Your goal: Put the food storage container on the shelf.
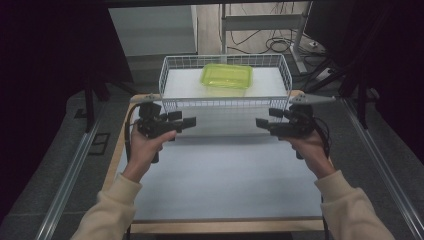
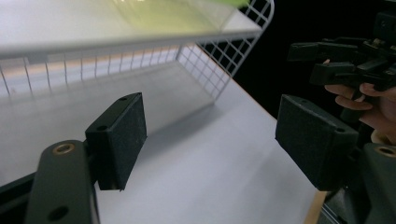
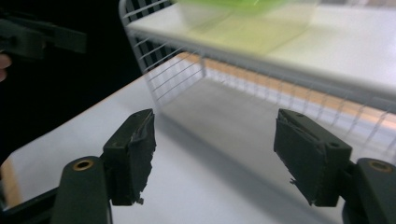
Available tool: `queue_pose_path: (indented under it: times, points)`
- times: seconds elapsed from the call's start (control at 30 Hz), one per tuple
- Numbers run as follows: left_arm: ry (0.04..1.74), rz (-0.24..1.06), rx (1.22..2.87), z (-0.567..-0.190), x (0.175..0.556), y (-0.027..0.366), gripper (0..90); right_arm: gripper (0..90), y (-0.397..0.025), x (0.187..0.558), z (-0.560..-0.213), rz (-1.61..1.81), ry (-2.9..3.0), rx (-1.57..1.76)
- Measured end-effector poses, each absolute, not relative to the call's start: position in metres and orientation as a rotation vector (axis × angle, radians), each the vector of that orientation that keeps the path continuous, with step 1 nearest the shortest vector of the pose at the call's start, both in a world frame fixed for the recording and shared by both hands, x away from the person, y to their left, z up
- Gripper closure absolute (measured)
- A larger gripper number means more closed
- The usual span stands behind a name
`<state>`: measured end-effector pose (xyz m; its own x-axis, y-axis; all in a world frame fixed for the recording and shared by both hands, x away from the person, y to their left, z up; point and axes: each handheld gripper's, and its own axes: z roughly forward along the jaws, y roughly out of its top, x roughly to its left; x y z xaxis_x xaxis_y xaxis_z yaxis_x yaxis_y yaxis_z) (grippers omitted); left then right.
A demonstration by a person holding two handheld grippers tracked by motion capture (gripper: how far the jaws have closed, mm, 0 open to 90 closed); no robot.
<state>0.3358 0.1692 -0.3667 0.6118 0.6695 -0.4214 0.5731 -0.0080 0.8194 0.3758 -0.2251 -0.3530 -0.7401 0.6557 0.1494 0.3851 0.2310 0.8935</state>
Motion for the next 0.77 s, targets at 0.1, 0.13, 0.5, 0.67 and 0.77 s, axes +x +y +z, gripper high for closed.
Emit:
queue_pose_path:
  times: [0.1, 0.13, 0.5, 0.67, 0.77]
  points:
    - [1.05, 0.078, 1.674, -0.384, 0.32, 0.17, 25.3, 27.6, -0.227, 0.356, -0.371, 1.514, 2.284, 0.944]
    - [1.048, 0.068, 1.674, -0.391, 0.314, 0.17, 25.3, 27.6, -0.229, 0.35, -0.378, 1.52, 2.287, 0.939]
    - [1.074, 0.129, 1.755, -0.451, 0.278, 0.166, 27.1, 27.0, -0.238, 0.312, -0.447, 1.491, 2.359, 0.953]
    - [1.063, 0.129, 1.74, -0.449, 0.276, 0.168, 27.2, 26.5, -0.241, 0.311, -0.44, 1.514, 2.337, 0.932]
    - [1.06, 0.116, 1.741, -0.45, 0.275, 0.168, 27.2, 26.1, -0.242, 0.309, -0.441, 1.508, 2.332, 0.923]
